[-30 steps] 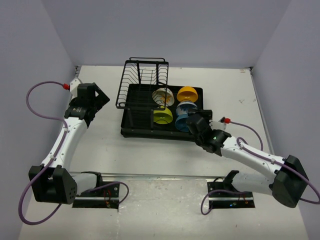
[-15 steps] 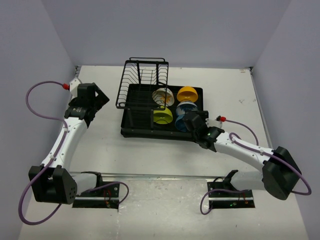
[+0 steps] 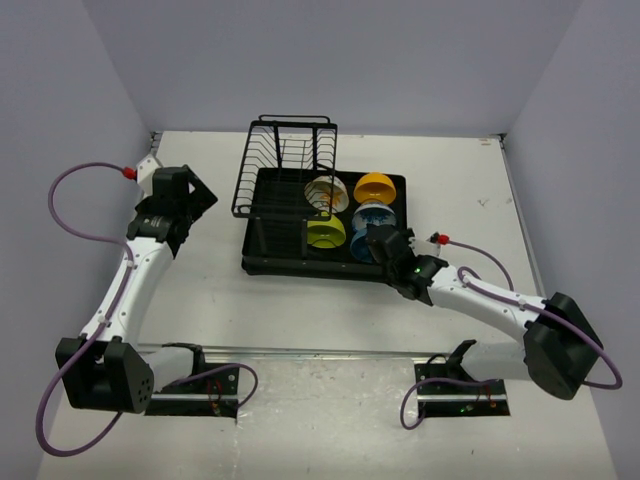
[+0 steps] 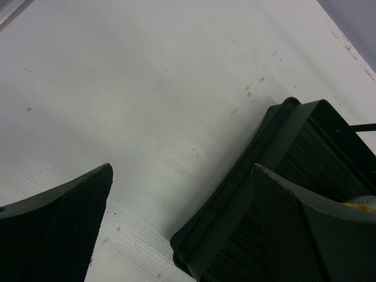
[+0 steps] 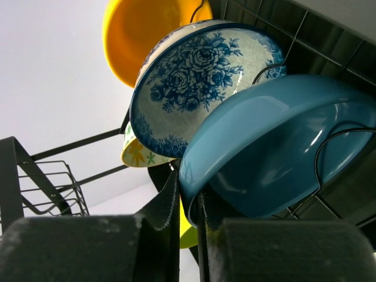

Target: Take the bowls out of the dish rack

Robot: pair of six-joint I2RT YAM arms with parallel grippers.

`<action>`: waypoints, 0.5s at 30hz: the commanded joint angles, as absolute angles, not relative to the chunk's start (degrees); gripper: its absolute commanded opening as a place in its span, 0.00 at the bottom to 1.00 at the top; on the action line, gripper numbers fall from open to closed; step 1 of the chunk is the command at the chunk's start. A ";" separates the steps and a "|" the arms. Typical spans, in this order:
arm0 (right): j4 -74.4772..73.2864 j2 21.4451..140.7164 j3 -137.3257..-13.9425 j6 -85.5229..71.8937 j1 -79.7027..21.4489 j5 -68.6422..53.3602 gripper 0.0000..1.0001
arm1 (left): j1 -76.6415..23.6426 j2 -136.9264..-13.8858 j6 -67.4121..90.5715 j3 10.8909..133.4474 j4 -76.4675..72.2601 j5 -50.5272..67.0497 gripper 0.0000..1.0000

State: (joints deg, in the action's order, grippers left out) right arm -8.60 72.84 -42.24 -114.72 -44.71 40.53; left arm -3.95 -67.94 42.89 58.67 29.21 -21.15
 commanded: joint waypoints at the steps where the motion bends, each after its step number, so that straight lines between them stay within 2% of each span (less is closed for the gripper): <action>1: -9.67 71.90 -40.87 -121.82 -44.38 43.16 0.03 | -4.39 -66.62 43.07 58.54 27.86 -22.24 1.00; 2: -9.67 71.89 -40.78 -121.82 -44.38 43.15 0.00 | -4.39 -66.62 43.15 58.45 27.77 -22.15 1.00; 12: -7.74 68.04 -38.15 -118.40 -45.17 44.12 0.00 | -4.39 -66.71 43.24 57.57 26.81 -21.80 1.00; 15: -1.70 65.84 -35.95 -114.97 -45.61 44.47 0.00 | -4.39 -66.88 43.59 56.61 26.19 -21.45 1.00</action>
State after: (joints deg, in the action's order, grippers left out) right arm -3.84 69.63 -37.71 -114.96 -45.10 40.97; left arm -3.95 -67.83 42.92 57.80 28.82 -21.10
